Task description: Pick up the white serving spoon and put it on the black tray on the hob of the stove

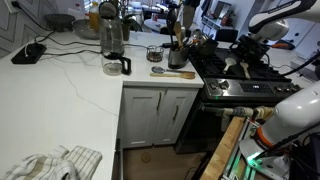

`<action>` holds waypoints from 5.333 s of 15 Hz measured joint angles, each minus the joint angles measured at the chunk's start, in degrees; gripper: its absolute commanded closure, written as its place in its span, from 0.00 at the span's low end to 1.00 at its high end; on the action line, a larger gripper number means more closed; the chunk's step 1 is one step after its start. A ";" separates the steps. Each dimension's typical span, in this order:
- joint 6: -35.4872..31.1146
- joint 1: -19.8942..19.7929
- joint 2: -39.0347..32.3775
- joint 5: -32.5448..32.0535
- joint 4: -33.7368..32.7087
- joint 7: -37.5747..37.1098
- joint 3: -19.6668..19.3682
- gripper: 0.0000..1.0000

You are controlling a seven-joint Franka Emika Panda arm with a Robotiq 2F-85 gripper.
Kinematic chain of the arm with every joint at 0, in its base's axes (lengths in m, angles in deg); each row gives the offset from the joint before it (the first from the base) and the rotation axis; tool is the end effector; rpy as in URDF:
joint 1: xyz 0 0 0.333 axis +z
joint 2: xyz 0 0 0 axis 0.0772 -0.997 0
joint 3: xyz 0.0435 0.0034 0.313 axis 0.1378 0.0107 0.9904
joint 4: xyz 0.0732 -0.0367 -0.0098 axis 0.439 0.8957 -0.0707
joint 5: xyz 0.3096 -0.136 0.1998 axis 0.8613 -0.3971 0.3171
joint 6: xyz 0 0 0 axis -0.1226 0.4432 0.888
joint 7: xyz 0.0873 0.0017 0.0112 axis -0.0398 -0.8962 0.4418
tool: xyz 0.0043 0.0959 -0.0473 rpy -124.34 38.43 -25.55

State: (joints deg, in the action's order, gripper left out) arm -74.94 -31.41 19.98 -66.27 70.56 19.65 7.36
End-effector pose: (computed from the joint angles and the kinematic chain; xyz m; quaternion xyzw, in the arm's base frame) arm 0.3131 -0.3832 0.4278 -0.7130 0.6860 -0.1264 0.0718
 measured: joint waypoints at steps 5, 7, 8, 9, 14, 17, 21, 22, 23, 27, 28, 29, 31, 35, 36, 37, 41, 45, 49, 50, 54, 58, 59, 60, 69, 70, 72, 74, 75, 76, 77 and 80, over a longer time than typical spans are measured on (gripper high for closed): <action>-1.64 0.61 -3.04 0.16 -0.30 0.00 0.91 0.00; -3.22 0.94 -5.09 0.17 -0.49 0.00 1.15 0.12; -3.83 1.06 -6.09 0.19 -0.75 0.00 1.16 0.26; -4.34 1.11 -7.05 0.28 -1.16 0.00 1.16 0.35; -4.79 1.11 -10.95 0.89 -3.52 0.00 1.07 0.46; -4.21 1.11 -12.40 0.89 -4.60 0.00 0.89 0.42; -3.63 1.11 -13.67 0.89 -5.43 0.01 0.64 0.35; -3.28 1.11 -13.87 0.88 -5.75 0.01 0.60 0.38; -2.77 1.11 -14.02 0.88 -6.04 0.01 0.55 0.45; -0.78 1.05 -14.33 0.72 -7.01 0.01 0.13 0.83; 0.09 1.00 -14.33 0.71 -7.26 0.04 -0.17 0.90; 0.87 0.98 -14.33 0.69 -7.45 0.07 -0.49 0.92; 1.78 0.96 -14.38 0.66 -7.76 0.09 -0.84 0.94; 1.84 0.96 -14.48 0.67 -7.85 0.09 -0.84 0.94; 1.84 0.96 -14.48 0.75 -7.85 0.09 -0.86 0.94; 1.84 0.96 -14.47 0.90 -7.86 0.09 -0.89 0.94; 2.68 0.97 -14.42 3.07 -8.89 0.09 -0.95 0.94; 7.15 0.77 -14.40 6.56 -11.40 0.08 -1.15 0.94; 11.51 0.17 -14.44 7.71 -13.97 1.09 -2.25 0.94; 12.41 -0.16 -14.45 7.83 -14.75 2.48 -2.72 0.94; 20.23 -2.30 -14.48 8.30 -19.06 11.77 -5.16 0.94; 30.83 -5.17 -16.77 8.93 -26.01 21.86 -7.54 0.94; 31.98 -5.86 -17.92 9.08 -27.80 23.35 -7.74 0.94; 32.18 -6.46 -19.27 9.22 -29.42 24.42 -7.80 0.94; 32.35 -10.02 -34.60 10.21 -41.75 26.88 -3.80 0.94; 32.78 -10.83 -36.14 10.23 -43.24 26.96 -3.16 0.94; 33.92 -12.44 -38.68 10.23 -45.97 27.12 -1.97 0.85; 34.72 -13.78 -40.50 10.23 -48.20 27.13 -0.87 0.52; 34.99 -14.31 -41.11 10.22 -49.14 27.13 -0.38 0.45; 35.32 -14.71 -41.51 10.20 -49.96 27.13 0.00 0.39; 35.47 -15.04 -41.72 10.20 -50.65 27.13 0.34 0.30; 35.51 -15.52 -41.48 10.17 -51.87 27.11 0.96 0.08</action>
State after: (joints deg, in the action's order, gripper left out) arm -39.43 -46.93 -21.50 -56.10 18.69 46.76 8.32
